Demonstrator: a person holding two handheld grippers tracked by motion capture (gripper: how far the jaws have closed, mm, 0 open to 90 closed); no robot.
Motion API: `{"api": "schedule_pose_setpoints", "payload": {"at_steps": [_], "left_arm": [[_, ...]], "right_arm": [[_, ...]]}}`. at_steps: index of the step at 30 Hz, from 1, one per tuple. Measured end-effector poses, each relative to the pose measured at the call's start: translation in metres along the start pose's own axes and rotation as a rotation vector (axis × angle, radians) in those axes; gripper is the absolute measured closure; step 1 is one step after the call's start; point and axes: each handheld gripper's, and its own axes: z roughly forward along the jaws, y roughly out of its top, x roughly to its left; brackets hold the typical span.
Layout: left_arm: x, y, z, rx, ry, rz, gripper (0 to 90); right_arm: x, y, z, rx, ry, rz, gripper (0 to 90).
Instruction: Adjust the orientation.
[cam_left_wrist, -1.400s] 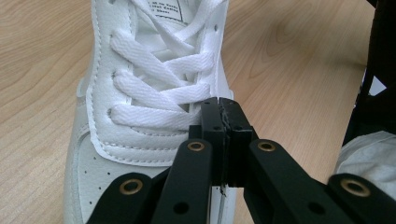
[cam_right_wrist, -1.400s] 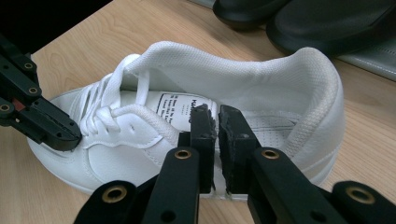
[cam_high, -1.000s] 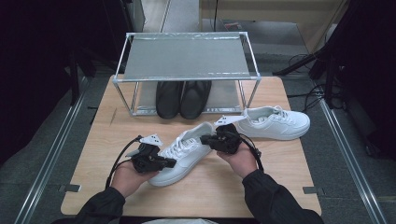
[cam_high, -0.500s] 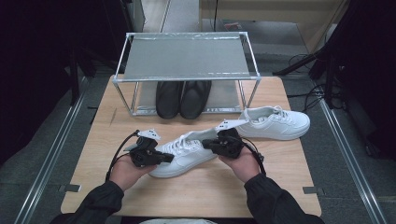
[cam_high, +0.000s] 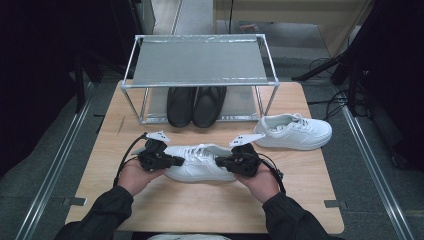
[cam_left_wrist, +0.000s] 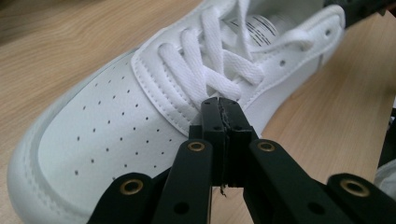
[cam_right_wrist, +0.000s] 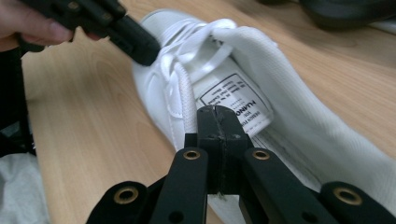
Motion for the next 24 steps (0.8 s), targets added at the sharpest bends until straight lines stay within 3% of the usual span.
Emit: {"api": "schedule_pose_setpoints", "payload": {"at_steps": [10,13,19,24], "left_arm": [[0.011,0.007,0.002,-0.014,-0.008,-0.022,90.0],[0.013,0.008,0.002,-0.010,-0.010,-0.009,90.0],[0.013,0.009,0.003,-0.019,0.000,0.015,90.0],[0.012,0.008,-0.004,-0.028,-0.016,-0.009,89.6]], "right_arm": [[0.019,-0.004,0.002,0.025,0.032,-0.006,90.0],[0.024,-0.005,0.002,0.028,0.020,-0.003,90.0],[0.019,-0.005,-0.001,0.031,0.024,-0.006,89.0],[0.012,0.000,-0.015,-0.011,0.007,-0.013,90.0]]}}
